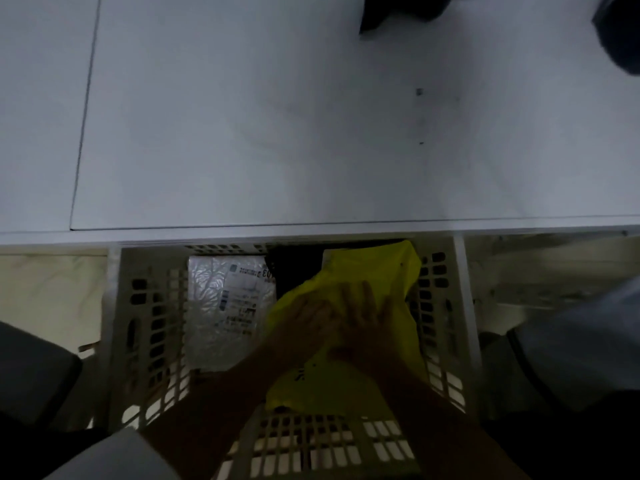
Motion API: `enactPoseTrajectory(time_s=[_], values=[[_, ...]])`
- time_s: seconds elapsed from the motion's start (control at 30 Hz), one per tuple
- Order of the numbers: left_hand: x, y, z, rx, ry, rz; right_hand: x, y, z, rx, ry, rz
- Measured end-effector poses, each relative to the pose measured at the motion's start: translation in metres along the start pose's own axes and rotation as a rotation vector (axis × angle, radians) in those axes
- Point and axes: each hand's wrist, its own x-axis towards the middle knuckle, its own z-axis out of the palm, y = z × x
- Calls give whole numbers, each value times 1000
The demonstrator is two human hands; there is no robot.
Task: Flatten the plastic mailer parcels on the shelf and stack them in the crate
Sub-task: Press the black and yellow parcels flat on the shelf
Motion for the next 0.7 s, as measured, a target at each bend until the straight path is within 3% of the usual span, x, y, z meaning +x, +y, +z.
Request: enactPoseTrajectory(time_s=[0.1,0.23,0.3,0.43,0.57,0.7], values=[[10,7,9,-42,-138,31,4,2,10,-24,-28,44],[2,-20,18,-5,-645,-343,8,12,18,-42,-42,-26],[1,-28,20,-44,-757,-406,6,19,22,-57,-109,-60],[4,-22,30,-48,-865,-466,11,22,29,-30,-246,11],[-6,-19,34,-20,-919,-512,20,17,27,29,-239,-15],[-2,-22,23,-9,-1017,-440,23,15,19,-48,-298,-41]])
